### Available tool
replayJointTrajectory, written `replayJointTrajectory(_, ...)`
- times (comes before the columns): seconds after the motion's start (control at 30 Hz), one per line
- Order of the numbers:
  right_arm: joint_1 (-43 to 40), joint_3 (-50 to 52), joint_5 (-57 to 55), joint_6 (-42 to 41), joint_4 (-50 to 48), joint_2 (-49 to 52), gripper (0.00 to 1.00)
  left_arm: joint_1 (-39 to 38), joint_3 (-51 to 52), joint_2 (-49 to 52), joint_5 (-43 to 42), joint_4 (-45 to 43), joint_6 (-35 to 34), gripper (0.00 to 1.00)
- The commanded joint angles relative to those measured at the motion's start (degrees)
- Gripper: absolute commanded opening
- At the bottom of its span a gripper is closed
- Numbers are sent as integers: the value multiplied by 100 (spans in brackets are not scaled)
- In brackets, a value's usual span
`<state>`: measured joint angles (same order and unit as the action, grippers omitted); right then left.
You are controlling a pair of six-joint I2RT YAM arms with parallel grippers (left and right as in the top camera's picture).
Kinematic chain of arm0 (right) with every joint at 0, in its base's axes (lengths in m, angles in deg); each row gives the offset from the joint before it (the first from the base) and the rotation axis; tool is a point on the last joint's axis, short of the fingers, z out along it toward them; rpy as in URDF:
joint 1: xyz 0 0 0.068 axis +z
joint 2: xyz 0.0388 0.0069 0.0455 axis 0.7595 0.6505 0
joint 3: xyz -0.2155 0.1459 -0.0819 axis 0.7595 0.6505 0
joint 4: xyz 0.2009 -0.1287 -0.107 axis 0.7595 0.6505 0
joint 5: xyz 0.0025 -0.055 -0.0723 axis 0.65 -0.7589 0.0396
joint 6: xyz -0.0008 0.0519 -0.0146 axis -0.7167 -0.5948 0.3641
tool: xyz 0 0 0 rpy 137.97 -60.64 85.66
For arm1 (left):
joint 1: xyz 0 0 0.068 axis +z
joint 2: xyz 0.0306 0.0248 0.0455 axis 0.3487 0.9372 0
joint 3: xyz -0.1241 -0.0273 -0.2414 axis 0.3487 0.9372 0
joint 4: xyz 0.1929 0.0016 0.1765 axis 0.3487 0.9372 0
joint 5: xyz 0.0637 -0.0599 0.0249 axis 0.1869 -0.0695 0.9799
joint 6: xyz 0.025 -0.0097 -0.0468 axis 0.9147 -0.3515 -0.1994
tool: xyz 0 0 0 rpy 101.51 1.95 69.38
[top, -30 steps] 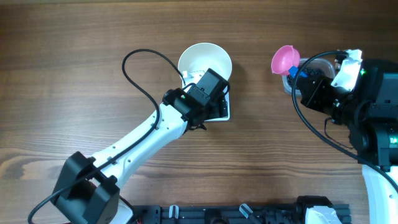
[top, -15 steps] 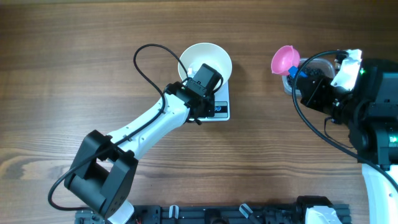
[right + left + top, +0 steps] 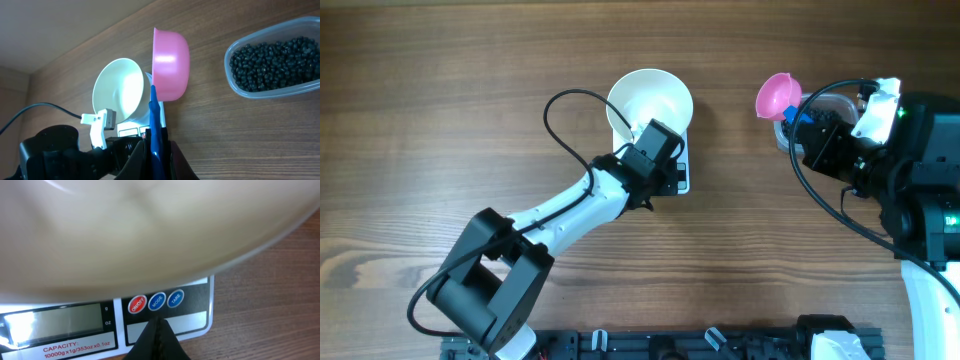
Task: Scoop item into bowl and weigh 150g on scale
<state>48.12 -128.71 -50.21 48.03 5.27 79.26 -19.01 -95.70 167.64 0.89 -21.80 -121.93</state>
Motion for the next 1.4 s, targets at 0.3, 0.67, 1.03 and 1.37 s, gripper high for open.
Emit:
replayJointTrajectory(0.3,-7,-160,76,-24,-7,37,4,-2,28,352,621,-223,-160,4)
replayJointTrajectory(0.67,-7,-160,76,-24,-9,37,4,-2,28,492,533,-262,-162,4)
replayJointTrajectory(1.03,-7,-160,74,-20,9,37,4,0,28,686,535,-236,-160,4)
replayJointTrajectory(1.37,-7,-160,76,125,168,37,4,0,2,702,577,-98,-138,4)
